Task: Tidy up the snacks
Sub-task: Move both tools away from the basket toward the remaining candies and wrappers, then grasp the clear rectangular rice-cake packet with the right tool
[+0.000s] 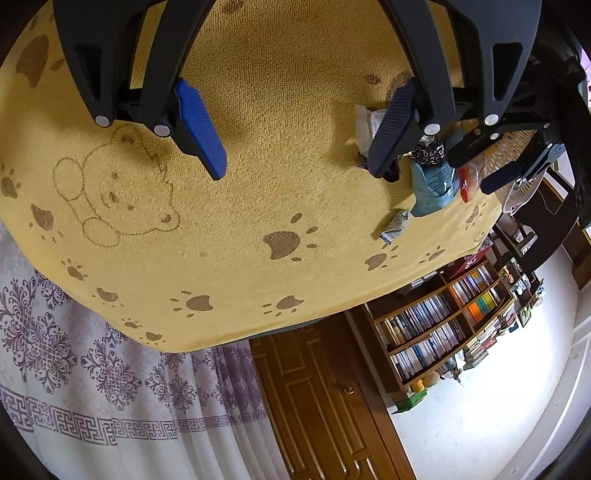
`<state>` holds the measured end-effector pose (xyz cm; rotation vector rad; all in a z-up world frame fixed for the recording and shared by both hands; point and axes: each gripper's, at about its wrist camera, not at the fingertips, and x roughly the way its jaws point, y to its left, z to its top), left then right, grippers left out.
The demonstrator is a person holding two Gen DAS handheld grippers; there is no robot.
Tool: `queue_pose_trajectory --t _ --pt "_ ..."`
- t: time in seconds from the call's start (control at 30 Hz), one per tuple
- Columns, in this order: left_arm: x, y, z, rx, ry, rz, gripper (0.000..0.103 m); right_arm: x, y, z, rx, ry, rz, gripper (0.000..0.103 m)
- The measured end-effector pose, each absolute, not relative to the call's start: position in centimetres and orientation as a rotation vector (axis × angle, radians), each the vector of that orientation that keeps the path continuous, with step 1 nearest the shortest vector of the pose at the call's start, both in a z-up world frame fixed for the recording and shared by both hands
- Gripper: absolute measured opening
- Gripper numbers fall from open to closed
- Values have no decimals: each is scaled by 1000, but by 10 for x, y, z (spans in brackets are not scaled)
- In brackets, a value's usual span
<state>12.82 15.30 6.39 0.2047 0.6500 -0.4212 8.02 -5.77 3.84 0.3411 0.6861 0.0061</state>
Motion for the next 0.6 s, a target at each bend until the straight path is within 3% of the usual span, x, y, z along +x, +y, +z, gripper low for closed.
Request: queue_pose_trajectory --t 0.6 --pt "79 169 71 101 617 -472 85 85 -43 30 338 756 126 78"
